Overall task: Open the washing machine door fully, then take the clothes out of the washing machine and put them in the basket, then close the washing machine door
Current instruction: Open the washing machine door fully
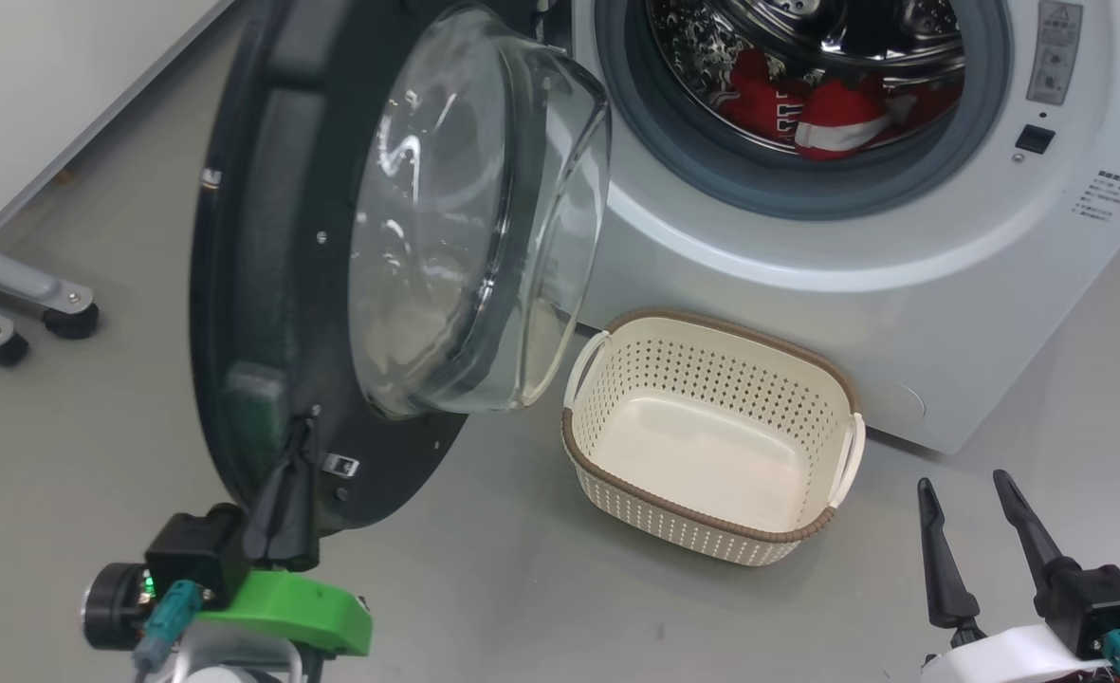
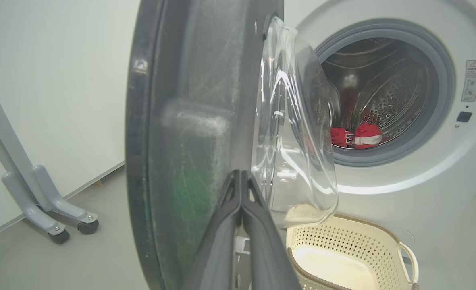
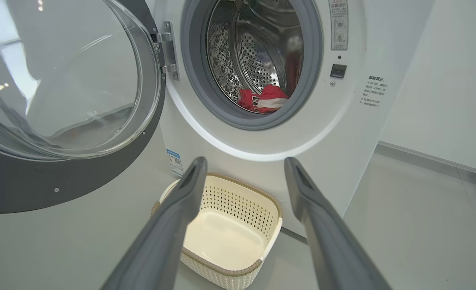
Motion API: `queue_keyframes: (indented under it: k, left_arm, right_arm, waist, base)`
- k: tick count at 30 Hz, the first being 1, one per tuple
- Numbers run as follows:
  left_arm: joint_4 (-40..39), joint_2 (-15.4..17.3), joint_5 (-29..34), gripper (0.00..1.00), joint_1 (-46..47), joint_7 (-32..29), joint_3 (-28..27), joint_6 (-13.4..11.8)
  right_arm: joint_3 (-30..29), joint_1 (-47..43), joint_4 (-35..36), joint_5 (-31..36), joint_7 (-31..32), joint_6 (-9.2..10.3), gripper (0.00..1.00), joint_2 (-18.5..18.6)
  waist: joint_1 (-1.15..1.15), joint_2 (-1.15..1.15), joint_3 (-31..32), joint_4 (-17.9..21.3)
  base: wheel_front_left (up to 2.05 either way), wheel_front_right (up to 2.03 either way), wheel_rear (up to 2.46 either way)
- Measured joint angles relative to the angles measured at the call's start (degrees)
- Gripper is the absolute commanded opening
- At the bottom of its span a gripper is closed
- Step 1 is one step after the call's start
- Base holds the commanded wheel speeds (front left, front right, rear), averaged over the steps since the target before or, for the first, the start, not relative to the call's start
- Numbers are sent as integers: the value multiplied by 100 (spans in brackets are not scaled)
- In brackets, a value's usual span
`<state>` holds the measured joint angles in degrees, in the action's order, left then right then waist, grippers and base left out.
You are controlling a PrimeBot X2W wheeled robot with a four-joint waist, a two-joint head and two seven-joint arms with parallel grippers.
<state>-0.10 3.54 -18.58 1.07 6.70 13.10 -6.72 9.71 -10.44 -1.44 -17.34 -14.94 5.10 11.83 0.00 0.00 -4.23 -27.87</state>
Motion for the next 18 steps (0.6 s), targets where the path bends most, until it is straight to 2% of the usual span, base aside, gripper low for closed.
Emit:
queue_keyframes:
  k: [18]
  left_arm:
    - [353, 13, 34, 0, 159, 93, -1401, -4]
  right_arm:
    - [-7, 222, 121, 20, 0, -51, 100, 82]
  waist:
    - [0, 0, -309, 417]
  base:
    - [0, 0, 0]
